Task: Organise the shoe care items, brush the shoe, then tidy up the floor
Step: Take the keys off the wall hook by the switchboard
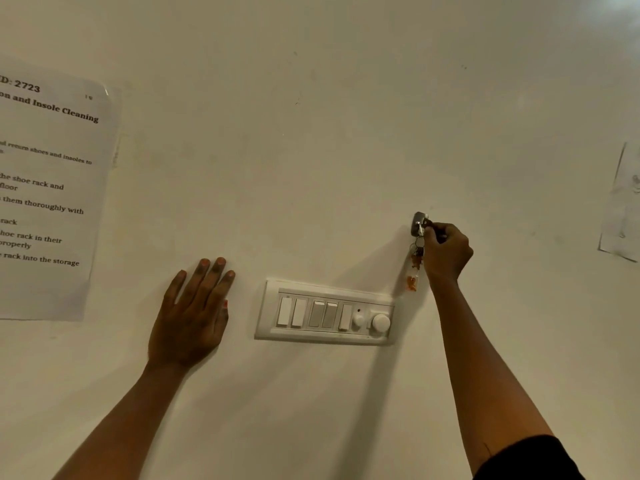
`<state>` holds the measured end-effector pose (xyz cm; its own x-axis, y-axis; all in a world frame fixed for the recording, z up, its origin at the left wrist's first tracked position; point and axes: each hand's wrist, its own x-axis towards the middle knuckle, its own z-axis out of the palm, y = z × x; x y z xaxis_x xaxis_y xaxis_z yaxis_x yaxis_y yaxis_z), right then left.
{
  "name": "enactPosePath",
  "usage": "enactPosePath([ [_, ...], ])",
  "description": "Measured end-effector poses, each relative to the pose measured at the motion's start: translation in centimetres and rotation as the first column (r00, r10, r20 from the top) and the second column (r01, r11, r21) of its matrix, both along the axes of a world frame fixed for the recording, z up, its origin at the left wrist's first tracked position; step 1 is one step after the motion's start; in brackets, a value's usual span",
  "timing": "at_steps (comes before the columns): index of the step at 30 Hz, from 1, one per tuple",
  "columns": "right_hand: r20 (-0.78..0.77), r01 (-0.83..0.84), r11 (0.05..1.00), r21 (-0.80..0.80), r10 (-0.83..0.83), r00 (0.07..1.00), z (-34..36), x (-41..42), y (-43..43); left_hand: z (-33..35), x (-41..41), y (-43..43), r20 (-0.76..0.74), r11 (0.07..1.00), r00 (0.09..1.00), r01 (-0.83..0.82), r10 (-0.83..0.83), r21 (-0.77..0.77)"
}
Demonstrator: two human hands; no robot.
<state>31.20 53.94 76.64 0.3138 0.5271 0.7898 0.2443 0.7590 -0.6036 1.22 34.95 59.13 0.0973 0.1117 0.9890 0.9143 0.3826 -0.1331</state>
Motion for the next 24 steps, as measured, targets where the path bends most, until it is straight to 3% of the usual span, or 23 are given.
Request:
enactPosePath([
  [14, 0.045, 0.035, 0.998, -0.044, -0.033, 0.998, -1.3, 0.8, 0.0, 0.0, -0.1, 0.0, -0.007, 1.000, 1.000, -0.023, 0.023, -0.003],
  [24, 0.035, 0.073, 0.994, 0.084, -0.076, 0.996, -0.8, 1.5, 0.4, 0.0, -0.2, 0.0, -0.015, 1.000, 0.999, -0.029, 0.029, -0.002],
])
